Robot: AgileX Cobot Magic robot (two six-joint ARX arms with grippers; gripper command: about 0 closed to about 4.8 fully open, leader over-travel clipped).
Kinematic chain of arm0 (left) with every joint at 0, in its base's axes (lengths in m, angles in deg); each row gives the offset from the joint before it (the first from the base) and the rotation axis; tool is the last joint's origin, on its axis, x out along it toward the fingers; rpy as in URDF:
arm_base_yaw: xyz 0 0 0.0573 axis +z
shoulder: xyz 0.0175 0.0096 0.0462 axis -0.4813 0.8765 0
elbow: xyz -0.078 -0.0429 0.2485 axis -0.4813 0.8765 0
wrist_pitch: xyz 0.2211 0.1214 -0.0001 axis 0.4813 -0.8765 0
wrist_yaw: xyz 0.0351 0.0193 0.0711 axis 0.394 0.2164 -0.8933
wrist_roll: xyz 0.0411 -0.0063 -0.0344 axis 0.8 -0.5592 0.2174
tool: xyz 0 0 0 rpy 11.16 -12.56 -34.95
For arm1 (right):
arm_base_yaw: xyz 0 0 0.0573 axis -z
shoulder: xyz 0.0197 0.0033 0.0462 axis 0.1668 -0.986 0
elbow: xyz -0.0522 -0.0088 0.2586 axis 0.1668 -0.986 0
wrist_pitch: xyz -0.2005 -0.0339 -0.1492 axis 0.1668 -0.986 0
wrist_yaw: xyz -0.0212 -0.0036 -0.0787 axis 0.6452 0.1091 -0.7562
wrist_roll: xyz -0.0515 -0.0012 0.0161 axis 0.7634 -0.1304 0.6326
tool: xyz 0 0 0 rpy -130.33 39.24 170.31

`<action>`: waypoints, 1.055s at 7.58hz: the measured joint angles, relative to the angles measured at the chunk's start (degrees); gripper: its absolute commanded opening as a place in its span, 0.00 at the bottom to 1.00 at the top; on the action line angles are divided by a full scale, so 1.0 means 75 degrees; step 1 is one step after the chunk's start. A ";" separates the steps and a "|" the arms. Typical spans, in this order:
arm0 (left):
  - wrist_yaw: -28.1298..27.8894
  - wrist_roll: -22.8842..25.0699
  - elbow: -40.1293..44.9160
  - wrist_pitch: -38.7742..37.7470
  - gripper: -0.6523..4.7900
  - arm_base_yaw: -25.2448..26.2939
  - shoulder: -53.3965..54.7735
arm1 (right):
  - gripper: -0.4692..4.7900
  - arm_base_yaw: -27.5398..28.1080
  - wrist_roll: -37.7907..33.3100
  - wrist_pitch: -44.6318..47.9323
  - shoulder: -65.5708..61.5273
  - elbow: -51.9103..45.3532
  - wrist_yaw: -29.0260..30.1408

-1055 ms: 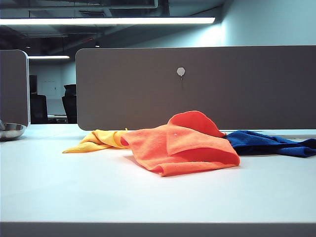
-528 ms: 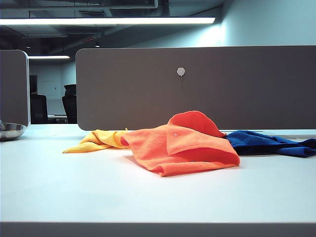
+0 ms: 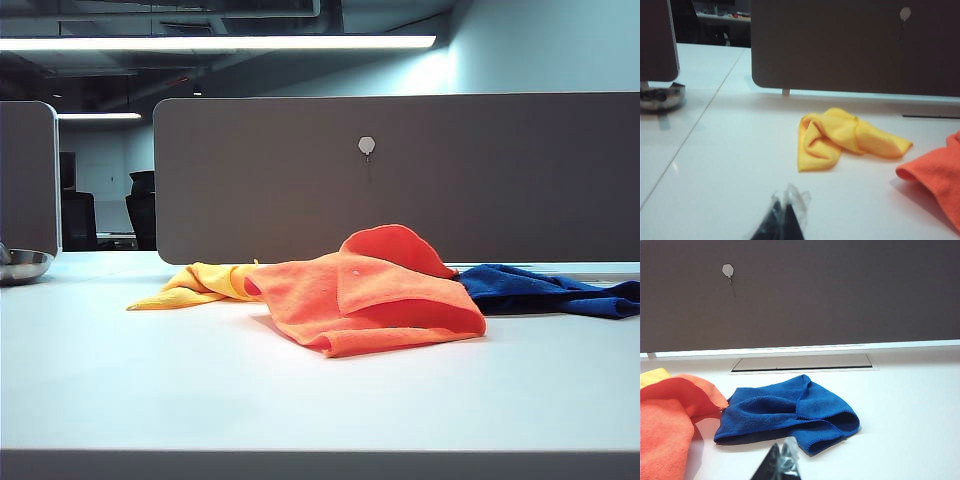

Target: Pick up a rag that is the same color as the top surface of the Rubik's Cube and cover the cube with it.

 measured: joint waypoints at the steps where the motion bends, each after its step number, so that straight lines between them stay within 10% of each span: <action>1: 0.0003 0.0221 0.0000 0.0332 0.11 0.0000 -0.0003 | 0.09 0.0000 0.0000 0.0000 0.0000 0.0000 0.0000; 8: 0.0125 0.0708 0.0000 0.0344 0.11 0.0000 0.0000 | 0.09 0.0000 0.0009 0.0545 -0.0003 0.0003 0.0000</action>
